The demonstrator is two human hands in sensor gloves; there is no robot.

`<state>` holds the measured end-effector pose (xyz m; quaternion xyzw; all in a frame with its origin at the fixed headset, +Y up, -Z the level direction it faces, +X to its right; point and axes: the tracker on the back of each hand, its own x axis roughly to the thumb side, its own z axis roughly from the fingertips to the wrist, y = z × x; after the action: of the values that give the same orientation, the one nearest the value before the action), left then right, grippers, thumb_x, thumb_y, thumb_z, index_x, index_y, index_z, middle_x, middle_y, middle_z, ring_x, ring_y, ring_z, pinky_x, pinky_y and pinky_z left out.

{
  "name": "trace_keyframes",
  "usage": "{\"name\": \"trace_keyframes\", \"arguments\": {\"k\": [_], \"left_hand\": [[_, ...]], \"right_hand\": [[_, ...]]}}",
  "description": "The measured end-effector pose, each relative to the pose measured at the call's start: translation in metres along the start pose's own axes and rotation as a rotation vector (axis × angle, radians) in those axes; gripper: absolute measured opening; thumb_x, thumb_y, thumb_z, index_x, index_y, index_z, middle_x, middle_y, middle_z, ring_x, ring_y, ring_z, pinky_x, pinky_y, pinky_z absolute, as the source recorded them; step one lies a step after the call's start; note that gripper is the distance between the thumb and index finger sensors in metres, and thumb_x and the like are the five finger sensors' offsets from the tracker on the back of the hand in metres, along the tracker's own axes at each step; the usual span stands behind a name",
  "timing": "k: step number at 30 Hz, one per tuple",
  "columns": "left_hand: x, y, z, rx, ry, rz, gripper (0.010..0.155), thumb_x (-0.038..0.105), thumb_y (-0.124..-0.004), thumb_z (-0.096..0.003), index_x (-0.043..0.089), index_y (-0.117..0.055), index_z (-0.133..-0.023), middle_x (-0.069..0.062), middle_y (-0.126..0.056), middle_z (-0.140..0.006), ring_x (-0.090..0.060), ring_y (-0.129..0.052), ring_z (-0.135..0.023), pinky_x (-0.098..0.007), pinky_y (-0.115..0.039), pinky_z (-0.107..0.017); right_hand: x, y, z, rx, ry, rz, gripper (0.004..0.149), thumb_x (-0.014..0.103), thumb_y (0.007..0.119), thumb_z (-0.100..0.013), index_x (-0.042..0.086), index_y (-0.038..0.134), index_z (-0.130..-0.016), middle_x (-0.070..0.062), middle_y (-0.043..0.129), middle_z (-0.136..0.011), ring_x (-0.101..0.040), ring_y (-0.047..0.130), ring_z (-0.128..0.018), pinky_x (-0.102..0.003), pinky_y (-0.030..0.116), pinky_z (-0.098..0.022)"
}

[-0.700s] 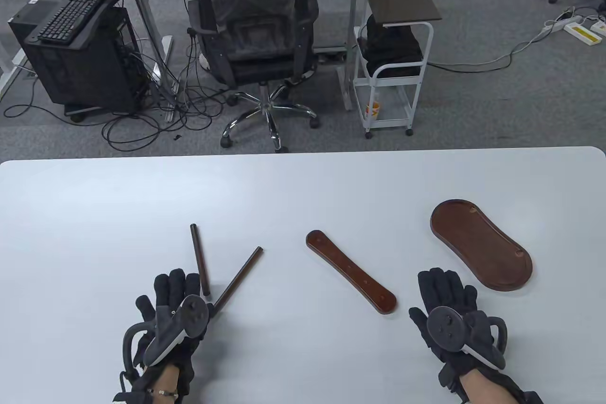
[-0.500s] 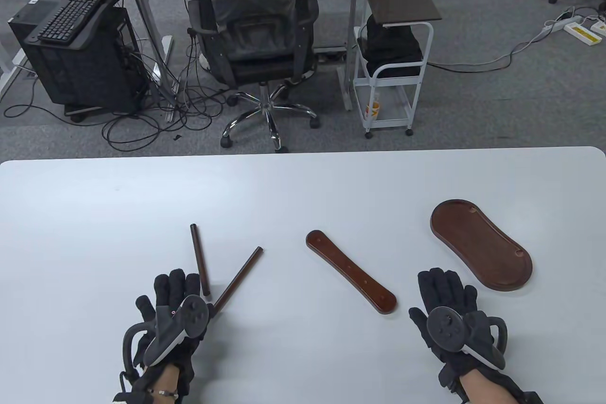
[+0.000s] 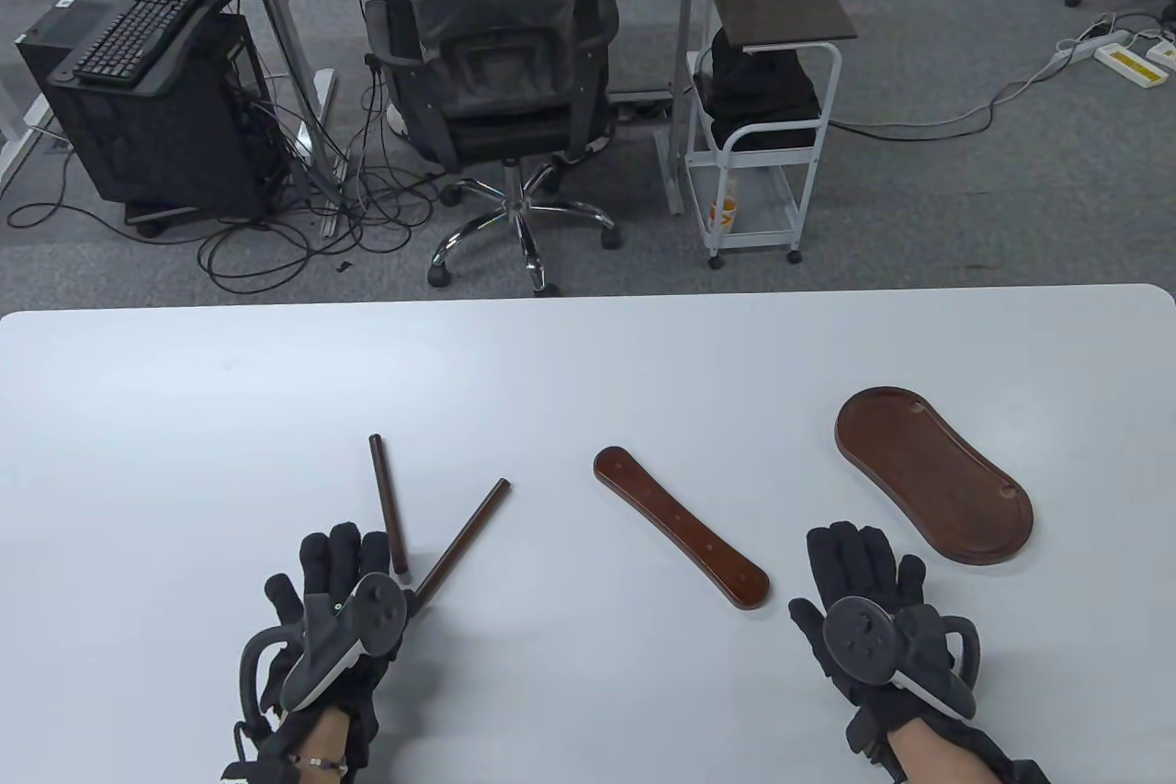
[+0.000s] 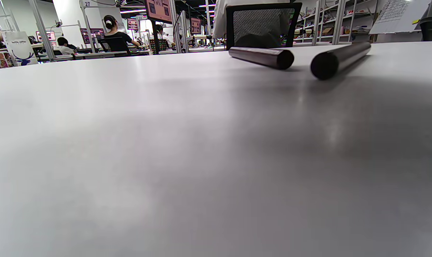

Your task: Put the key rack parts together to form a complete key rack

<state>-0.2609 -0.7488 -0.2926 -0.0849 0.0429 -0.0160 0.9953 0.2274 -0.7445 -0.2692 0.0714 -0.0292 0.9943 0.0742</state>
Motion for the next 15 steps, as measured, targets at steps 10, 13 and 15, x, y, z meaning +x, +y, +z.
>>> {"name": "trace_keyframes", "arguments": {"k": [10,13,15], "left_hand": [[0.005,-0.001,-0.003,-0.023,-0.004,0.038,0.071,0.059,-0.045,-0.0563,0.031,-0.019,-0.116,-0.004,-0.007,-0.125,-0.036,-0.011,-0.114,-0.068,-0.021,-0.077],[0.006,-0.002,-0.004,-0.035,-0.010,0.057,0.071,0.059,-0.045,-0.0564,0.031,-0.019,-0.116,-0.004,-0.008,-0.125,-0.037,-0.011,-0.114,-0.068,-0.021,-0.077],[0.007,-0.002,-0.004,-0.032,-0.015,0.046,0.071,0.059,-0.045,-0.0564,0.031,-0.019,-0.116,-0.004,-0.008,-0.125,-0.037,-0.011,-0.114,-0.068,-0.021,-0.077]], "right_hand": [[0.021,0.001,-0.024,0.078,0.000,-0.041,0.076,0.047,0.066,-0.058,0.005,0.036,-0.113,-0.027,0.042,-0.117,-0.054,0.048,-0.099,-0.072,0.044,-0.065],[0.034,0.000,-0.040,0.105,0.007,-0.014,0.079,0.049,0.068,-0.057,0.002,0.039,-0.113,-0.029,0.055,-0.114,-0.057,0.062,-0.092,-0.072,0.051,-0.063],[0.043,0.000,-0.050,0.136,0.017,0.000,0.080,0.050,0.069,-0.056,0.000,0.041,-0.112,-0.029,0.060,-0.112,-0.057,0.066,-0.089,-0.072,0.055,-0.062]]}}
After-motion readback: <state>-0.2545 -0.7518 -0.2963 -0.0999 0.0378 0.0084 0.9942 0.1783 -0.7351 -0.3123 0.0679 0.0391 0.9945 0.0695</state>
